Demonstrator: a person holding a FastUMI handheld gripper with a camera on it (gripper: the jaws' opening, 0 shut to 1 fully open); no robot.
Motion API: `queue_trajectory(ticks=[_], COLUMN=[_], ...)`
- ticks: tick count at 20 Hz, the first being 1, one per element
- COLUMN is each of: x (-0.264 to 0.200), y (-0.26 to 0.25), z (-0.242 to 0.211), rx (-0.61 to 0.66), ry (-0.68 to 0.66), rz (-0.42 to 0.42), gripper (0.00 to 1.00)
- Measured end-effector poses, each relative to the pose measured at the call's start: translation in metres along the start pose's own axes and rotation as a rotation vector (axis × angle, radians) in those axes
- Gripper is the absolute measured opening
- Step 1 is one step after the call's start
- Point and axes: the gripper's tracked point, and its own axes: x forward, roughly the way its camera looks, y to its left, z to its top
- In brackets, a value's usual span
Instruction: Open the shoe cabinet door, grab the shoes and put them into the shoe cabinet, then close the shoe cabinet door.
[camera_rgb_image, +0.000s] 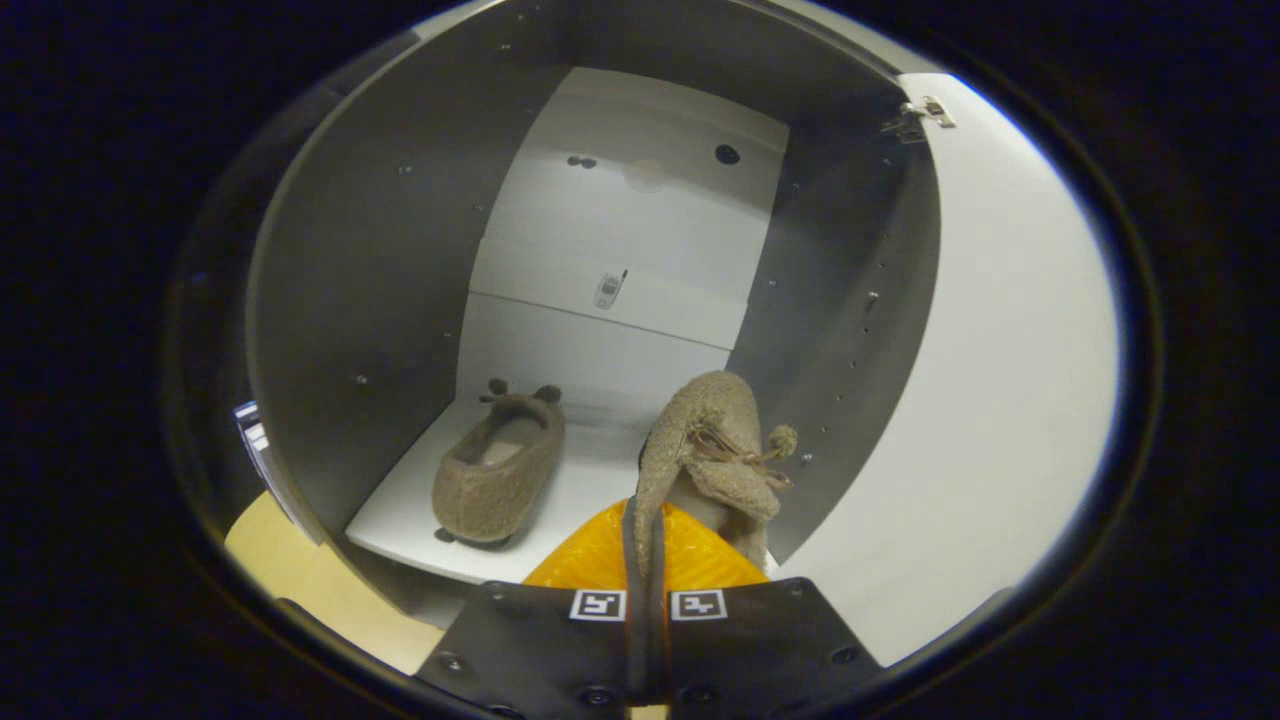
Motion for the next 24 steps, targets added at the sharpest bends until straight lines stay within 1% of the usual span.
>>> queue_trajectory(ticks=[3, 9, 12, 14, 20, 24], x=[0.024, 0.071, 0.089, 0.095, 0.109, 0.111], y=[-0.001, 0.005, 0.011, 0.014, 0.023, 0.027], z=[0.009, 0.013, 0.004, -0.002, -0.003, -0.004], rx=[-0.003, 0.000, 0.008, 0.021, 0.059, 0.086], ry=[-0.009, 0.000, 0.027, 0.045, 0.042, 0.035], rz=[-0.005, 0.012, 0.027, 0.045, 0.067, 0.080], gripper=[0.02, 0.02, 0.02, 0.02, 0.03, 0.03])
